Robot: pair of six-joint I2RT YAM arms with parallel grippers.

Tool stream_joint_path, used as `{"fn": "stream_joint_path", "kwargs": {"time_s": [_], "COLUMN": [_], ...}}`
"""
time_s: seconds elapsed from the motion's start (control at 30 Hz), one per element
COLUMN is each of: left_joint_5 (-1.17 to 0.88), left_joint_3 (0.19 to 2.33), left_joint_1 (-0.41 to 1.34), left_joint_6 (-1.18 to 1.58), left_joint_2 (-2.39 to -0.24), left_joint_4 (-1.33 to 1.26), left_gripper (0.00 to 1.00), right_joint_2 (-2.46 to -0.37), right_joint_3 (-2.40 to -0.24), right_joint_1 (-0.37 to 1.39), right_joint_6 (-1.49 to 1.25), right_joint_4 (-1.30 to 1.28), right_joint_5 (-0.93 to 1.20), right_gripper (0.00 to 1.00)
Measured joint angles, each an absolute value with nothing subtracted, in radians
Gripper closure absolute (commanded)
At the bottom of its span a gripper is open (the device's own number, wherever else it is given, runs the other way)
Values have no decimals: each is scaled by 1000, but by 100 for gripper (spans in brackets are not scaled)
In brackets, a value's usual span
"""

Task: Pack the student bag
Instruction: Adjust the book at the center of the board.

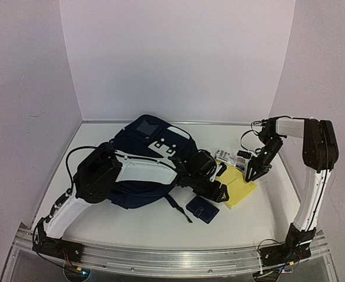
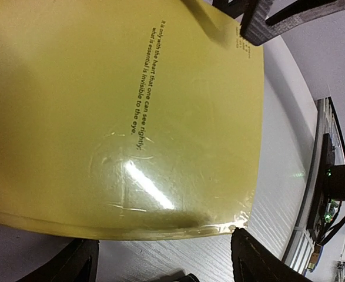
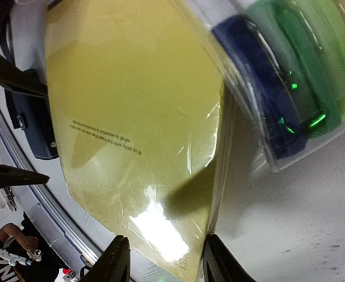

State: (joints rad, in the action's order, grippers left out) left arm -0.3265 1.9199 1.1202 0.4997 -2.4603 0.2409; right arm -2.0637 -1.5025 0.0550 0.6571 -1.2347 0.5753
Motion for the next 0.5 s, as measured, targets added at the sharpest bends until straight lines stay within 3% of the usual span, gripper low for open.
{"fn": "stream_joint_path", "kwargs": {"time_s": [0.27, 0.5], "left_joint_5": [-308, -285], "left_joint_3": [1795, 1597], "left_joint_1": [1115, 1098], "left_joint_6": [533, 569], "left_joint_2": [-2385, -2276], "left_joint_4": [199, 95], "left_gripper": [14, 13], "right_joint_2": [-1971, -1961], "right_joint_3": [-1506, -1538], "right_joint_1": [142, 261], "right_joint_6": [654, 604], "right_joint_4": [-1315, -1395], "right_joint_5": [615, 672], "right_gripper": [59, 58]}}
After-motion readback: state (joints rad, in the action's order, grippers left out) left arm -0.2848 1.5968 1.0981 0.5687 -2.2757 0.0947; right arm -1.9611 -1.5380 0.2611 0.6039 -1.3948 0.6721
